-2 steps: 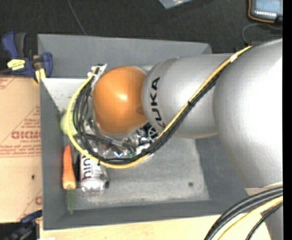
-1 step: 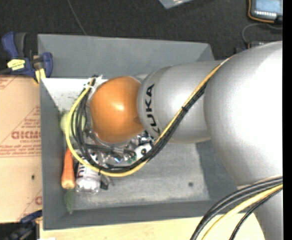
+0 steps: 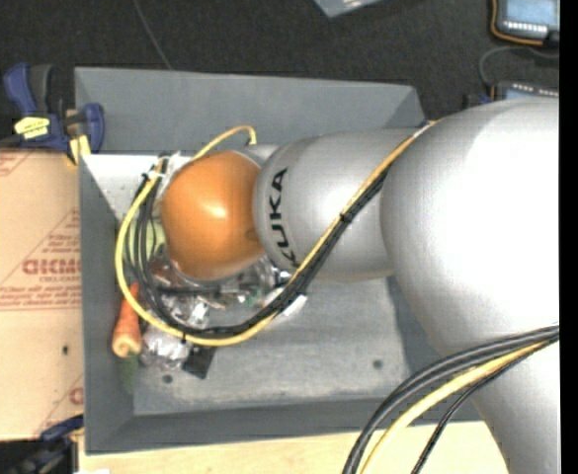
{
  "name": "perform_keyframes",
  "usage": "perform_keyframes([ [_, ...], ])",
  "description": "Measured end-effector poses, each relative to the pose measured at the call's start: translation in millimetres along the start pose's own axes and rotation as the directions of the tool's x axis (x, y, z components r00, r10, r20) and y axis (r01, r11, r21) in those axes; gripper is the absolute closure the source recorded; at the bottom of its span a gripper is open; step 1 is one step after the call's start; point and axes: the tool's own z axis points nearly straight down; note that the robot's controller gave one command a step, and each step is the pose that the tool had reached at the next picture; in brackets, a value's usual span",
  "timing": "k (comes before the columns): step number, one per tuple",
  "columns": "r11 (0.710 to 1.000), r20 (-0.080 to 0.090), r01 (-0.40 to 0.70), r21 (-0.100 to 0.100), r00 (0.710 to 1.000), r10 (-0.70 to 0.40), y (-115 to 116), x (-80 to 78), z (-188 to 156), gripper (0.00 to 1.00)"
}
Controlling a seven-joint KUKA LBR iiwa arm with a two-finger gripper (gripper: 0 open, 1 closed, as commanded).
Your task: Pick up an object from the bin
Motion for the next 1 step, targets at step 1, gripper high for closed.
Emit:
perform_keyframes([
  [1,1.000,0.000,0.000,0.000,1.000,0.000,0.0,0.0,0.0,1.00],
])
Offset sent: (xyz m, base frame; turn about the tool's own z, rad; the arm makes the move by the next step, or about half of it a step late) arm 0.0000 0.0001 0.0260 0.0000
